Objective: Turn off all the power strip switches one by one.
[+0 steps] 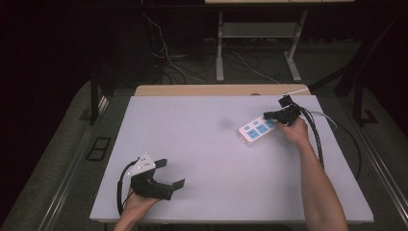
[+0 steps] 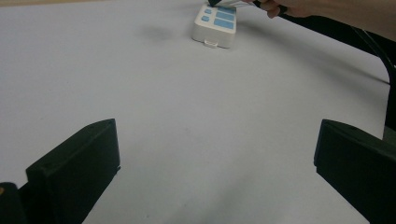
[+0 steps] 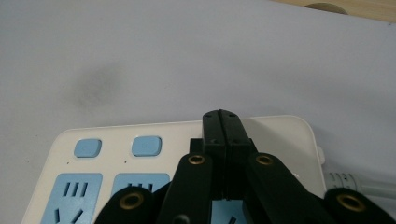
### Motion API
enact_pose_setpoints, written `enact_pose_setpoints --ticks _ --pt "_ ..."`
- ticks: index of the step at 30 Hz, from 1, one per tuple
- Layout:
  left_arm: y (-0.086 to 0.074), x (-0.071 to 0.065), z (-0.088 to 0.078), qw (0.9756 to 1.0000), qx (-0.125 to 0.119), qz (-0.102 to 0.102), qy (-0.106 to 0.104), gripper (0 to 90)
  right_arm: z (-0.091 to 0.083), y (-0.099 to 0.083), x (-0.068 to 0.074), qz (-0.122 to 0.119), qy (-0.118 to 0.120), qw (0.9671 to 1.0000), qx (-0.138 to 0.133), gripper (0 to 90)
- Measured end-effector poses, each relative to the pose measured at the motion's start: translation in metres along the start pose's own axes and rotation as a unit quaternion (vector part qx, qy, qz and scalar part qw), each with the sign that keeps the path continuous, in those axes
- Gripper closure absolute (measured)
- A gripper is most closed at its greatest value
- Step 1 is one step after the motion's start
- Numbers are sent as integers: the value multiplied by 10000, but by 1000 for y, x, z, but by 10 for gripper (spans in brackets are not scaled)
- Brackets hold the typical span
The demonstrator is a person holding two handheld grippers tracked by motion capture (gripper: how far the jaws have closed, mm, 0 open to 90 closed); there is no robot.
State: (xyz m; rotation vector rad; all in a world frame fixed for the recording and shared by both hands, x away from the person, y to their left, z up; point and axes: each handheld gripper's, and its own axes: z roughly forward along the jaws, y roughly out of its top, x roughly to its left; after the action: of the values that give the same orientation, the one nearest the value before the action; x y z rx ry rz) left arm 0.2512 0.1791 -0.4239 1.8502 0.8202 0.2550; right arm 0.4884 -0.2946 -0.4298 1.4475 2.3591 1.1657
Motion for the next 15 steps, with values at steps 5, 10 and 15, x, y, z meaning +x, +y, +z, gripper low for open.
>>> enact_pose_setpoints --ticks 5,10,15 --pt "0 0 0 10000 4 2 9 0 0 1 3 -25 -88 9999 46 900" --pt "0 0 0 10000 2 -1 -1 0 -4 4 3 32 -111 9999 85 900" --pt "0 0 0 10000 4 -2 1 0 -7 2 4 -164 -279 9992 233 900"
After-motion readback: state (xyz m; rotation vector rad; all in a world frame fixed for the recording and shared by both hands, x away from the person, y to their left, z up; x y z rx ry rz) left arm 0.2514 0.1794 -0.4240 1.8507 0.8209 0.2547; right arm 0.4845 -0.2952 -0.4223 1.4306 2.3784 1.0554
